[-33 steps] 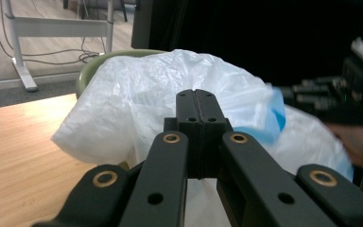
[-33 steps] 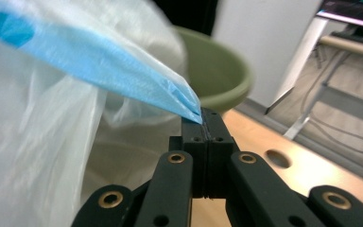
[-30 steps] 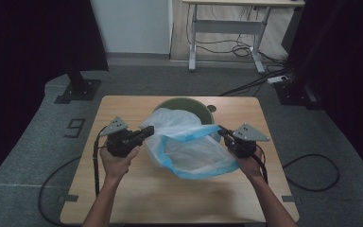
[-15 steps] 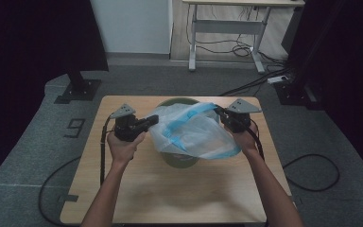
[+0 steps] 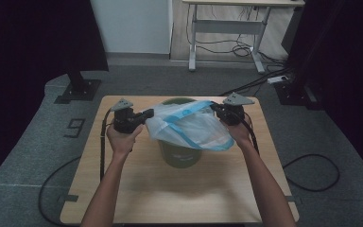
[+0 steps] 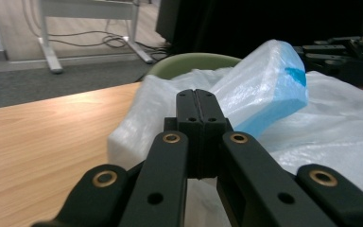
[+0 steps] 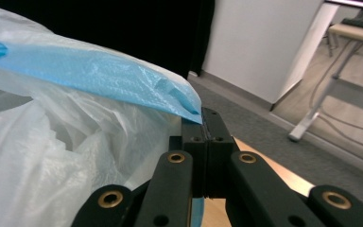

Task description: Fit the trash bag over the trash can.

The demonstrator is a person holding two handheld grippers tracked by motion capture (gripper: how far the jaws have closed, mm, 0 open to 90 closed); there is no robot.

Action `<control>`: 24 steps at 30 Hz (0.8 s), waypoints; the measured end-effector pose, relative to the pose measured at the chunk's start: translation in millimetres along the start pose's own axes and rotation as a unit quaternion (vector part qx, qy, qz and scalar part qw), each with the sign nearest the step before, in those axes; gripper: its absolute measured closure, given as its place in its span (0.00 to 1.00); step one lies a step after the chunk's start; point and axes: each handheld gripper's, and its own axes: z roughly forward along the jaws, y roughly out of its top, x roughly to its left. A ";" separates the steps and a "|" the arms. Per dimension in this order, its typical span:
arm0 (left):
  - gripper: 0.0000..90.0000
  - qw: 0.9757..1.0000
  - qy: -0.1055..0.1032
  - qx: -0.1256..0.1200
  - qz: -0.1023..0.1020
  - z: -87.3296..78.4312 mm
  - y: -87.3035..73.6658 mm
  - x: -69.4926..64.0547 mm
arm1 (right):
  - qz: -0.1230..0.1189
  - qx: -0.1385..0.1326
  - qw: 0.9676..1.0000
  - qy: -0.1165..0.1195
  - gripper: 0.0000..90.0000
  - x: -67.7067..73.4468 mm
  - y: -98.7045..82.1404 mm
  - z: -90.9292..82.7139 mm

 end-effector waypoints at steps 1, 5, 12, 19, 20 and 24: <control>1.00 1.000 0.006 0.001 0.002 1.1 -0.7 1.6 | 0.002 0.001 1.000 0.004 0.98 -0.3 -1.9 3.0; 1.00 1.000 0.014 0.004 -0.008 5.5 -2.2 10.1 | 0.022 -0.008 1.000 0.007 0.98 -0.1 -6.0 10.9; 1.00 1.000 0.018 0.007 -0.018 16.3 -4.5 21.6 | 0.017 0.010 1.000 -0.010 0.98 -2.0 -7.3 22.2; 1.00 0.999 0.020 0.009 -0.029 24.5 -2.7 33.4 | 0.025 0.017 1.000 0.001 0.98 -6.4 -14.3 34.7; 1.00 0.999 0.022 0.010 -0.028 25.5 -2.3 33.4 | 0.027 0.016 1.000 0.002 0.98 -7.1 -14.8 36.0; 1.00 0.999 0.025 0.011 -0.027 27.6 -1.5 33.4 | 0.032 0.020 0.999 0.001 0.97 -8.9 -17.2 39.3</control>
